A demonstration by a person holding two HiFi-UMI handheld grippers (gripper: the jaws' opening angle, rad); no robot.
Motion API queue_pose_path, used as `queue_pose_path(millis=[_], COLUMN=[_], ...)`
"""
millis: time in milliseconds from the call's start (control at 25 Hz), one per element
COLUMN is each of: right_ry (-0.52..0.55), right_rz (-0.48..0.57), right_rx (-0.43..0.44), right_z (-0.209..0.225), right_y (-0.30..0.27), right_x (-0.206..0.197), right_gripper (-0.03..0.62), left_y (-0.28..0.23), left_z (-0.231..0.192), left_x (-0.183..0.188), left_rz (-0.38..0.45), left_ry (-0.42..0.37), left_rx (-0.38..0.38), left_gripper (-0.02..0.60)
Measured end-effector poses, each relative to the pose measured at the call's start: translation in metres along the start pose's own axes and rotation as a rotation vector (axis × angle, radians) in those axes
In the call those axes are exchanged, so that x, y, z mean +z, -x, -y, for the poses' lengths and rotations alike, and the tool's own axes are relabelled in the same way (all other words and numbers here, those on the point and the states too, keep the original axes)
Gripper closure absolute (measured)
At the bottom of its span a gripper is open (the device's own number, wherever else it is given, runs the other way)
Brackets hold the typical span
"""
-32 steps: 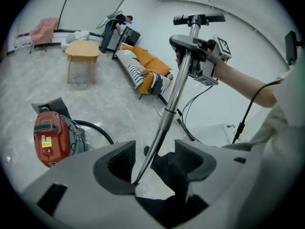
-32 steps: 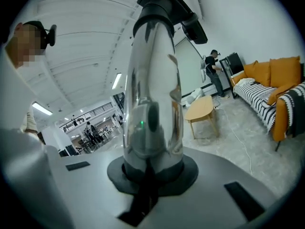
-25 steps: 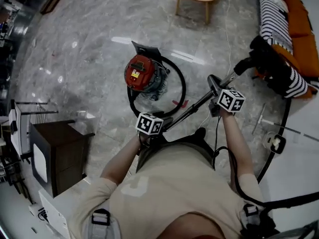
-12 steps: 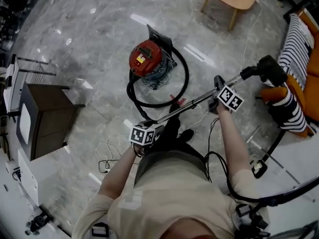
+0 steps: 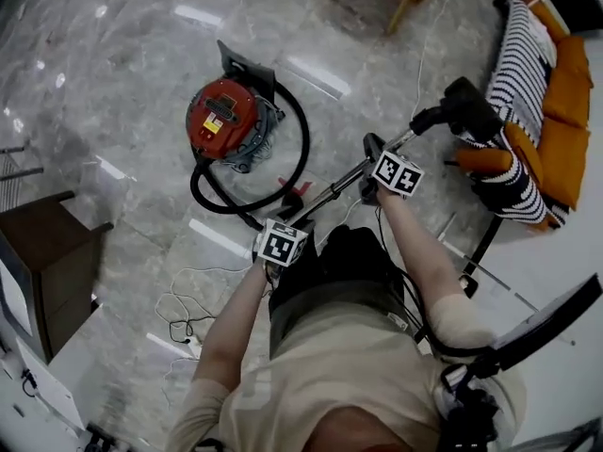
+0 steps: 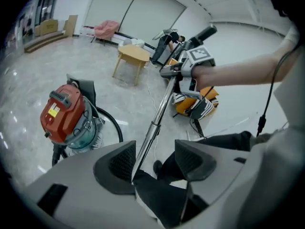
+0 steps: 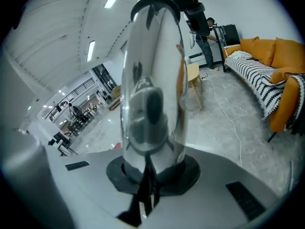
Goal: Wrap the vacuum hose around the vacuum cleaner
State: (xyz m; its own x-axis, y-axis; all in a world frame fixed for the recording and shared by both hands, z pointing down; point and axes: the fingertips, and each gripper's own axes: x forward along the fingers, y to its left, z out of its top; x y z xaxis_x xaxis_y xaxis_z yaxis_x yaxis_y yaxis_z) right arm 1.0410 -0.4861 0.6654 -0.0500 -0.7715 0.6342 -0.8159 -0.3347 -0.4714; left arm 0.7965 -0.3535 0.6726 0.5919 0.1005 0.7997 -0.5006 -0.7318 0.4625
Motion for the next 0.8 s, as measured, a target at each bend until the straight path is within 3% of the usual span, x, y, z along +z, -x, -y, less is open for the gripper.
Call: queue_pose_path(millis=[80,280,440,600,720,800], right_ry=[0.021,0.009,-0.038,-0.086,-0.117,-0.139], right_rz=[-0.024,-0.095,-0.177,-0.220,-0.247,-0.277], right_rx=[0.010,0.038,0.047,0.046,0.046,0.044], right_z=[-0.007,-0.008,0.017,0.070,0.109,0.133], right_y=[-0.017,-0.074,-0.133,-0.194,-0.238,-0.263], right_x=[-0.004,-0.011,-0.032,-0.047,-0.063,-0.077], right_gripper=[0.583,0.583,0.582,0.582,0.583,0.583], left_y=[-0.011,-0.035,-0.063,-0.109,-0.150,-0.177], left_z=[-0.003,-0.011,-0.036,-0.073,-0.092,-0.094], left_x=[0.003,0.006,0.002,0.006,0.012,0.017], left_rz=[-0.025,-0.062,-0.070,-0.075,-0.049,-0.050], left_ry=[-0.035,-0.012,0.102,0.242,0.341,0.357], left_rx=[0.007,0.004,0.032,0.067,0.061,0.032], left_gripper=[0.322,0.322,0.322,0.322,0.322,0.322])
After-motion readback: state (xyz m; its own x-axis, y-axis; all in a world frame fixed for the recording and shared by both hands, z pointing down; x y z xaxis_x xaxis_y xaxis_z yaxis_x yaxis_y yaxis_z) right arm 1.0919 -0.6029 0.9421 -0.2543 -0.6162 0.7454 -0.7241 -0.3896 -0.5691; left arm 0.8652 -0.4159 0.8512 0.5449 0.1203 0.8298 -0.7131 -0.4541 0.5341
